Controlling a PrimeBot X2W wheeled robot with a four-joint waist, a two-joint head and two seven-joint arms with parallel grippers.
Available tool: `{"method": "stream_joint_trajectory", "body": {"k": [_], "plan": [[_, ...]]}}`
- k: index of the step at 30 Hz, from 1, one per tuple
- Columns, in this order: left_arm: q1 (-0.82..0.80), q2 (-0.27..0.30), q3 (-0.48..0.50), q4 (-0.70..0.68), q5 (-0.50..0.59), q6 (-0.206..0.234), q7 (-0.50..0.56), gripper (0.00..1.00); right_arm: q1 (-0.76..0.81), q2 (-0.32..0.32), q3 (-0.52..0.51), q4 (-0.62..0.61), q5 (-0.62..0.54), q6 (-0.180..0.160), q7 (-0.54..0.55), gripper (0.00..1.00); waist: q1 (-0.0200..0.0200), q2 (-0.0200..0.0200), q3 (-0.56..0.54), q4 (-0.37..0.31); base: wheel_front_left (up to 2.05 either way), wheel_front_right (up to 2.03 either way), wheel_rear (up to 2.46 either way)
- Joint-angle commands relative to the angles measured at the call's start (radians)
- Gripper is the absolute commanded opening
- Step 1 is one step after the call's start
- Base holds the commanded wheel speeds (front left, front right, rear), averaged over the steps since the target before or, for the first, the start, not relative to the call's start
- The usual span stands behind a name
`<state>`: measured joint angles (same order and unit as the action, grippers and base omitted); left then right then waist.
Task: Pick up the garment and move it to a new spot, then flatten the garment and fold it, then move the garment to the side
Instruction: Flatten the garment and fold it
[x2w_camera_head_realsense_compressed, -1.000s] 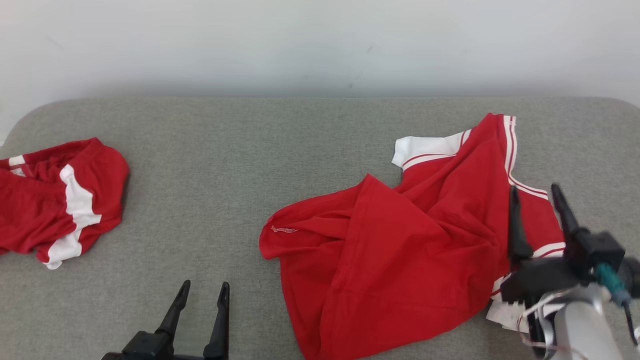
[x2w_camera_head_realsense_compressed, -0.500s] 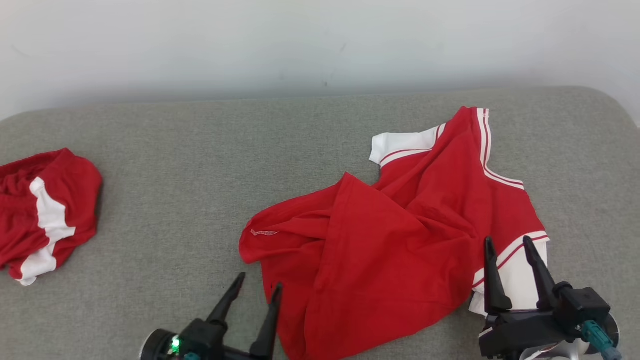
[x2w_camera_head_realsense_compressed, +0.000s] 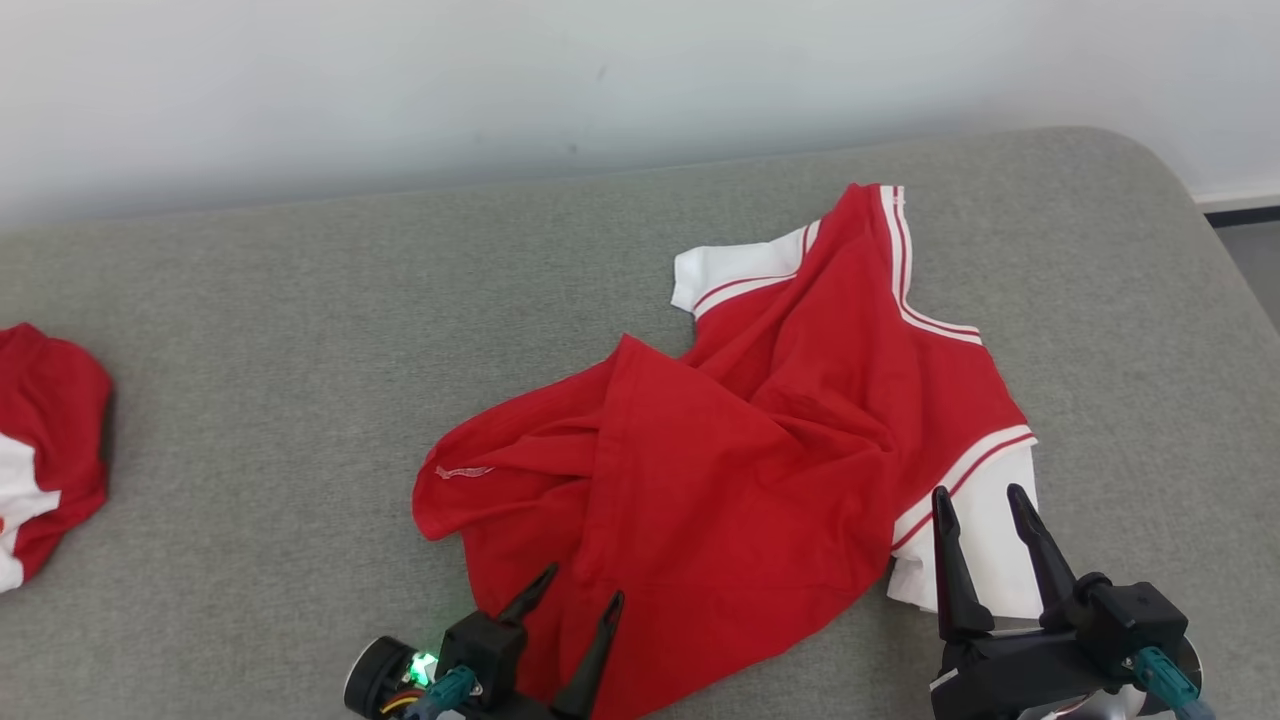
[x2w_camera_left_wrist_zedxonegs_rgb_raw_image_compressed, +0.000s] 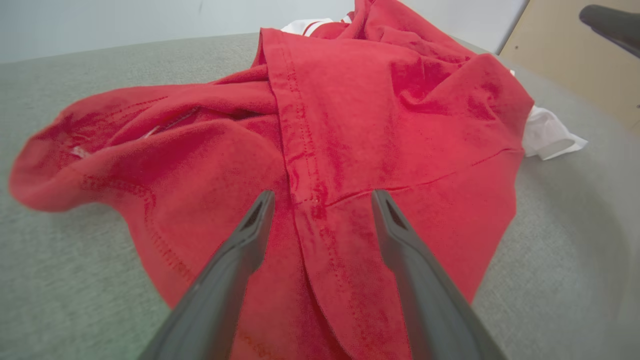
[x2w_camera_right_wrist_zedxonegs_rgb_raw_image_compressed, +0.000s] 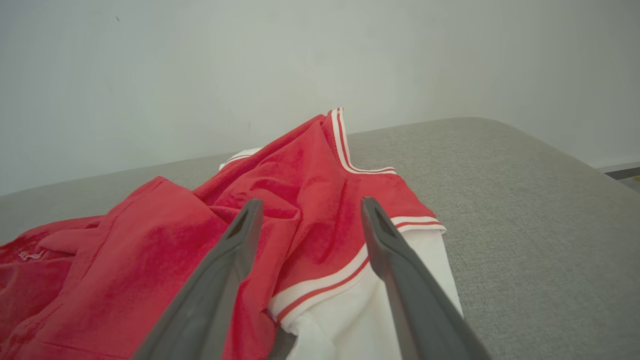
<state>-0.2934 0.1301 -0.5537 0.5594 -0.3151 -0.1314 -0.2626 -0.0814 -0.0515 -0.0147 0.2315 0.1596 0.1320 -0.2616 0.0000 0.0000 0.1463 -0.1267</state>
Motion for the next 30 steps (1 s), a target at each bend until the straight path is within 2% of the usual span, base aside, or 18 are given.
{"method": "stream_joint_trajectory", "body": {"k": [1, 7, 8, 9, 10, 11, 20, 26, 30], "plan": [[-0.020, 0.004, -0.007, 0.013, -0.016, 0.002, -0.004, 1.00, 0.003, 0.002, 0.003, 0.000, 0.005, -0.003, -0.004, 1.00, 0.0000, 0.0000, 0.008, -0.015, 0.00, 0.00, 0.00], [-0.064, 0.019, -0.072, 0.087, -0.062, 0.002, -0.004, 0.98, 0.006, 0.002, 0.005, 0.005, 0.005, -0.003, -0.004, 1.00, 0.0000, 0.0000, 0.012, -0.034, 0.00, 0.00, 0.00], [-0.072, 0.020, -0.082, 0.097, -0.071, 0.002, -0.004, 0.72, 0.007, 0.002, 0.006, 0.006, 0.004, -0.003, -0.004, 1.00, 0.0000, 0.0000, 0.012, -0.035, 0.00, 0.00, 0.00], [-0.080, 0.021, -0.088, 0.102, -0.080, 0.002, -0.004, 0.35, 0.008, 0.002, 0.006, 0.005, 0.005, -0.003, -0.004, 1.00, 0.0000, 0.0000, 0.011, -0.037, 0.00, 0.00, 0.00], [-0.088, 0.023, -0.092, 0.105, -0.087, 0.002, -0.004, 0.28, 0.009, 0.002, 0.005, 0.004, 0.004, -0.003, -0.004, 1.00, 0.0000, 0.0000, 0.010, -0.038, 0.00, 0.00, 0.00], [-0.091, 0.023, -0.096, 0.109, -0.089, 0.002, -0.004, 0.00, 0.012, 0.002, 0.005, 0.003, 0.003, -0.003, -0.004, 1.00, 0.0000, 0.0000, 0.009, -0.038, 0.00, 0.00, 0.00], [-0.136, 0.035, -0.038, 0.031, -0.112, 0.002, -0.004, 0.00, 0.032, 0.002, -0.014, 0.015, -0.009, -0.003, -0.004, 1.00, 0.0000, 0.0000, -0.020, 0.019, 0.00, 0.00, 0.00], [-0.162, 0.080, 0.036, -0.045, -0.118, 0.002, -0.004, 0.00, 0.040, 0.002, -0.002, 0.032, -0.002, -0.003, -0.004, 1.00, 0.0000, 0.0000, -0.047, 0.075, 0.00, 0.00, 0.00], [-0.124, 0.120, 0.073, -0.107, -0.116, 0.002, -0.004, 0.00, 0.048, 0.002, 0.002, 0.043, 0.004, -0.003, -0.004, 1.00, 0.0000, 0.0000, -0.064, 0.101, 0.00, 0.00, 0.00]]}}
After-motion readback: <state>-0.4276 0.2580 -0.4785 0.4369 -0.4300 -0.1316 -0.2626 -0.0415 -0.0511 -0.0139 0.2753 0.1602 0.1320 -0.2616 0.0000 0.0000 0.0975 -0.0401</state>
